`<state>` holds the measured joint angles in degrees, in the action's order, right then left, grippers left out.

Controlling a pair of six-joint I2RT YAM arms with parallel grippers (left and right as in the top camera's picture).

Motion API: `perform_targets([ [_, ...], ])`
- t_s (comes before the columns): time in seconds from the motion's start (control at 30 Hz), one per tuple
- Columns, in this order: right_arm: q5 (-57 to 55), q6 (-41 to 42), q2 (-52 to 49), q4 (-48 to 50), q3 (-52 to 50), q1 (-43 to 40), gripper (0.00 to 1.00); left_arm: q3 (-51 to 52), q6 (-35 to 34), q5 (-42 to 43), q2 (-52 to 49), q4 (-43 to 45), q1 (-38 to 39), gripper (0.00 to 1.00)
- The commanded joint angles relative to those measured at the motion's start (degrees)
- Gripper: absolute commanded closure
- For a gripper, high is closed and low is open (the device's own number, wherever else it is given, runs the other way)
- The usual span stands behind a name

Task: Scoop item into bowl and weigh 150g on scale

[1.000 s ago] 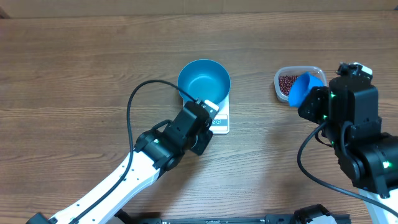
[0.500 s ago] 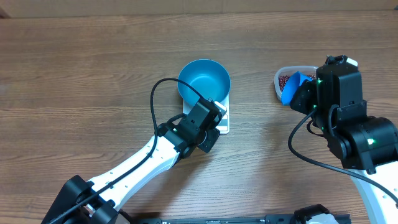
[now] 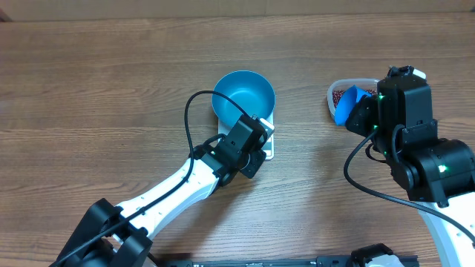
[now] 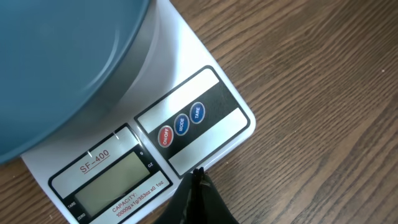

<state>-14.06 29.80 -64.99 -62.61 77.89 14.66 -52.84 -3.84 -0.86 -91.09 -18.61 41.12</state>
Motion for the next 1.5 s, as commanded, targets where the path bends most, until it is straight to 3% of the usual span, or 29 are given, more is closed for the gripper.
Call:
perform_targets([
  [0.0, 0.5, 0.2, 0.3, 0.4, 1.3, -0.3, 0.96, -0.1, 1.3, -0.2, -1.8, 0.8, -0.3, 0.96],
  [0.57, 0.9, 0.1, 0.3, 0.4, 1.3, -0.3, 0.96, -0.1, -3.0, -3.3, -6.1, 4.1, -1.1, 0.96],
  [1.47, 0.9, 0.1, 0.3, 0.4, 1.3, -0.3, 0.96, -0.1, -3.5, -4.2, -10.5, 8.7, -1.1, 0.96],
])
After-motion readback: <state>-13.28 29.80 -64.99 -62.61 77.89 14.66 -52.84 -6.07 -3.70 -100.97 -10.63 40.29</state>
